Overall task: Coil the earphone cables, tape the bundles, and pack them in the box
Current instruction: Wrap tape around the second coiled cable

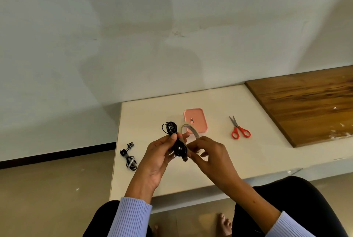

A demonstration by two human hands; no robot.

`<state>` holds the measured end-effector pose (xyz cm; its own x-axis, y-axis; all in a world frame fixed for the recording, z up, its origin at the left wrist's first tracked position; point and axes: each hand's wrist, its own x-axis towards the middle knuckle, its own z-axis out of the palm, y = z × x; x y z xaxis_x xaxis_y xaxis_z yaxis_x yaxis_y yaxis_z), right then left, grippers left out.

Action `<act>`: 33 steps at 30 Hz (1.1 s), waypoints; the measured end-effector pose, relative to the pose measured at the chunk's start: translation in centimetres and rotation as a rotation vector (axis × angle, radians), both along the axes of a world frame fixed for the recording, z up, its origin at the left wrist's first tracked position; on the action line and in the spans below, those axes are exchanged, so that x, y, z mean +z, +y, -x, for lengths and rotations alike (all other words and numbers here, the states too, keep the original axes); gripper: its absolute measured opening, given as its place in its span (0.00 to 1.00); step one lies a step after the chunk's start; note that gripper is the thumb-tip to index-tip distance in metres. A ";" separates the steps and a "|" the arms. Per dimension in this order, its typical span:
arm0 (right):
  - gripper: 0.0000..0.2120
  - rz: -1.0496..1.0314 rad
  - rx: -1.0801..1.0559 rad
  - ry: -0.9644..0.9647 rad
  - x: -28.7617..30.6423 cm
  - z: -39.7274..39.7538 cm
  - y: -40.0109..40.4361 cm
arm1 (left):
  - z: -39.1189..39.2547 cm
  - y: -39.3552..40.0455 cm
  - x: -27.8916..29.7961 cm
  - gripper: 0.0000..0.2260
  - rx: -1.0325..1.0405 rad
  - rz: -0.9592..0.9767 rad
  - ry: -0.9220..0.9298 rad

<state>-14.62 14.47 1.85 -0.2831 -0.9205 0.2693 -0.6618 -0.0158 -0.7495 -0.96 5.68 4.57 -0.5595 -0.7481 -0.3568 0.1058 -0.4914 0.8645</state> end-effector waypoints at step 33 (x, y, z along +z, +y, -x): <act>0.22 0.138 0.063 0.059 0.6 2.5 -1.6 | -0.9 -0.8 0.8 0.10 -0.160 0.123 -0.046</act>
